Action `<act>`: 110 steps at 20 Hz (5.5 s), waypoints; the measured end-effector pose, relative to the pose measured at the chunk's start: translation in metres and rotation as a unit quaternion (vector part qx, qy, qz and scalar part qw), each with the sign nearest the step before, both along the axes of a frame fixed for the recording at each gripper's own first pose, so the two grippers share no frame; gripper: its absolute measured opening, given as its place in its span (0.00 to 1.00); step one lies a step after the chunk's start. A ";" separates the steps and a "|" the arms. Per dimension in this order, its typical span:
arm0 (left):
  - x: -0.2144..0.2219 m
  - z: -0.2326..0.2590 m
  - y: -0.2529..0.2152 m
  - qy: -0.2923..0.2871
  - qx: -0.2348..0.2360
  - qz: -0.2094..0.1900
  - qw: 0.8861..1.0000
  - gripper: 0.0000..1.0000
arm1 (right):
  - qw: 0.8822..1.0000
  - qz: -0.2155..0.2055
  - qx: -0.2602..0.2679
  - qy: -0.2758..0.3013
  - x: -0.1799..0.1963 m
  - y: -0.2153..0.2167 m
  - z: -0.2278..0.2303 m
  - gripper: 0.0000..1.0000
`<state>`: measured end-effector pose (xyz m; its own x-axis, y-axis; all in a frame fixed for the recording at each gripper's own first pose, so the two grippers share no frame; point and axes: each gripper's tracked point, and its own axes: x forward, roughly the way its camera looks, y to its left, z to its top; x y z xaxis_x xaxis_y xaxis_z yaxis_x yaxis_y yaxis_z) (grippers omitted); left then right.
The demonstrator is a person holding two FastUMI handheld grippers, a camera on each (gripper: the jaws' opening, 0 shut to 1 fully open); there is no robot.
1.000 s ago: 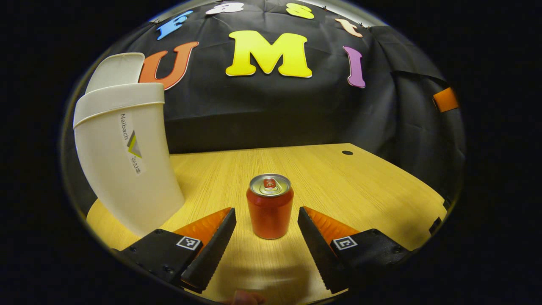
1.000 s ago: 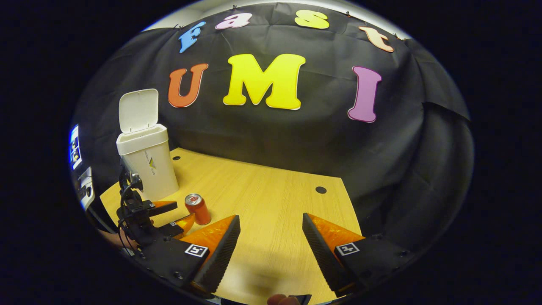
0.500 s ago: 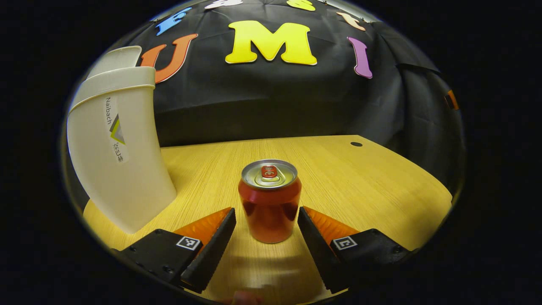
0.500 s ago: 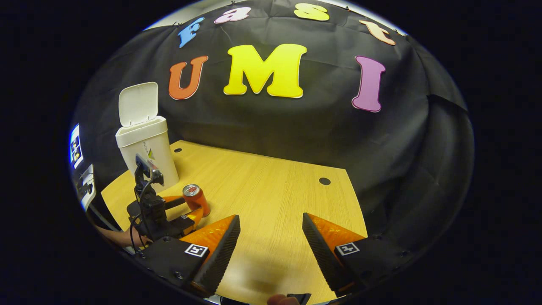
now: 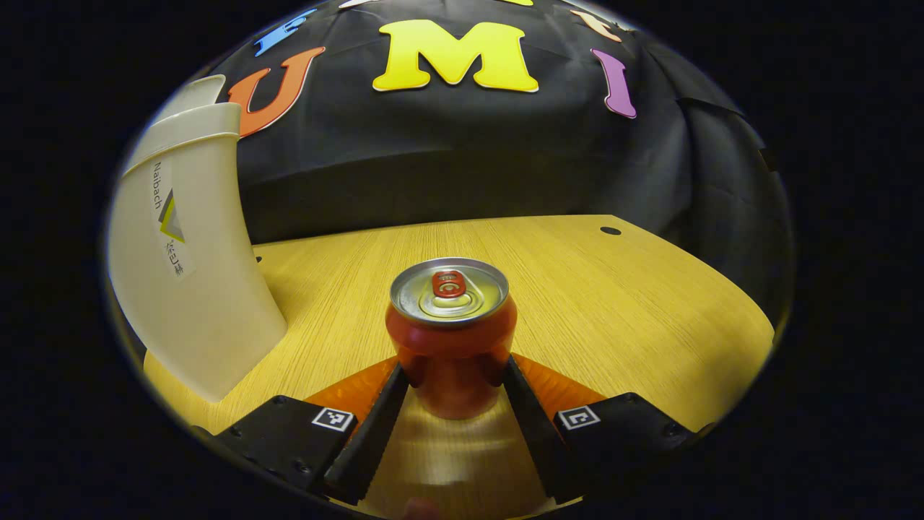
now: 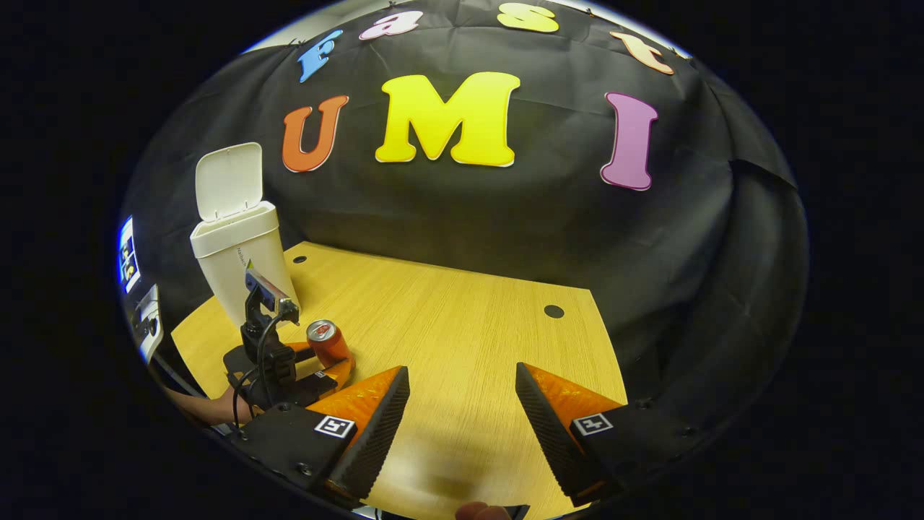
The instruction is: Press the lid of the desktop garbage bin to open it, pick up the crumpled paper on the desktop and throw it into the bin, then pick up the pop can on the desktop and drop it into the bin, and finally close the garbage bin lid.
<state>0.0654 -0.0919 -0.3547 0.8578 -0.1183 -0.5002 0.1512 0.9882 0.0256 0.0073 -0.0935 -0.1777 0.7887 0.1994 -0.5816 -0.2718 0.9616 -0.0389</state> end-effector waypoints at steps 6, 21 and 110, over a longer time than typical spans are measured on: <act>-0.002 0.072 0.013 -0.030 -0.014 0.015 0.999 0.85 | 1.000 -0.005 0.017 -0.012 -0.006 0.012 0.008 0.94; 0.028 0.328 0.244 -0.170 0.076 0.233 0.955 0.84 | 0.992 -0.029 0.107 -0.061 -0.004 0.059 0.043 0.94; 0.020 0.280 0.250 -0.021 -0.030 0.564 0.825 0.92 | 0.990 0.020 0.142 -0.010 0.012 0.049 0.051 0.96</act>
<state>0.0849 0.1581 -0.0750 0.4562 0.7431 -0.4895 -0.8648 0.5000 -0.0470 0.0196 -0.0442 -0.1270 0.7874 0.3844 -0.4820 -0.3117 0.9228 0.2266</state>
